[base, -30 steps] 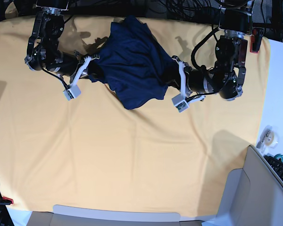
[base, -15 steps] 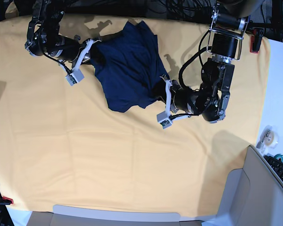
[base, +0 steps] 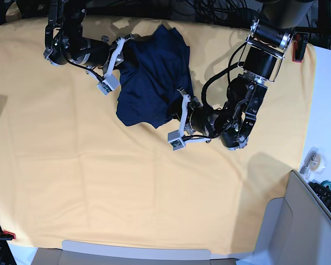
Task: Fold the T-shirt properly
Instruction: 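Pull the grasped bundle edge outward with the left gripper, stretching the shirt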
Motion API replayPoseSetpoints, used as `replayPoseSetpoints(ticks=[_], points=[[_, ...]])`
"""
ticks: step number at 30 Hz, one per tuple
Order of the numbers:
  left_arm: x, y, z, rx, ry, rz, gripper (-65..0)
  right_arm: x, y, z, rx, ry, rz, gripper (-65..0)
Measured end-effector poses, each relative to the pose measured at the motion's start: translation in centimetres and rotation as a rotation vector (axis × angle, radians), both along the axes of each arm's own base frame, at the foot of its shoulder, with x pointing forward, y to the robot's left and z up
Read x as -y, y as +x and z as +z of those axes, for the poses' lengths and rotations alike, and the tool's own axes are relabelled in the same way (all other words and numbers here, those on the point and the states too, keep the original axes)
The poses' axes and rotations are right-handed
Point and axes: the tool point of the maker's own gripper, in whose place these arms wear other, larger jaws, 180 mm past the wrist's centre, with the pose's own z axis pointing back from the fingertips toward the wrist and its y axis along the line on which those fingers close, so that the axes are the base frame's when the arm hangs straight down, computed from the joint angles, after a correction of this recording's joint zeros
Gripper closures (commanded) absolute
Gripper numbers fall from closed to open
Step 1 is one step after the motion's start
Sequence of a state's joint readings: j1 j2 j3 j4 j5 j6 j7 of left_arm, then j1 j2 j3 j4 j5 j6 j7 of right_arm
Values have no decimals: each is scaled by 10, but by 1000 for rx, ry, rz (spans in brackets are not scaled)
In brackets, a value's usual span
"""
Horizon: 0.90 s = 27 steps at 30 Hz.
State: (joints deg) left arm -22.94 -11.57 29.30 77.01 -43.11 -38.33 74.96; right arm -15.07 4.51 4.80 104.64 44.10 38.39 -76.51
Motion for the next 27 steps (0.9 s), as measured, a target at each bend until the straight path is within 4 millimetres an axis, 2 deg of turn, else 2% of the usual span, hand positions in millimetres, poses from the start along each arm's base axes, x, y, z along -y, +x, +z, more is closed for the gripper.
replayPoseSetpoints(ticks=[8, 12, 16, 22, 27], points=[[11, 16, 17, 59, -15, -29, 0, -4, -1, 0, -4, 10, -3, 0], [25, 19, 23, 82, -25, -43, 0, -3, -5, -1, -14, 16, -7, 0], [37, 22, 23, 113, 5, -56, 0, -4, -7, -2, -16, 16, -7, 0], [42, 24, 20, 147, 53, -67, 0, 0, -10, -3, -21, 14, -9, 0], [39, 25, 19, 149, 63, -65, 0, 3, -11, -4, -24, 8, -11, -4]])
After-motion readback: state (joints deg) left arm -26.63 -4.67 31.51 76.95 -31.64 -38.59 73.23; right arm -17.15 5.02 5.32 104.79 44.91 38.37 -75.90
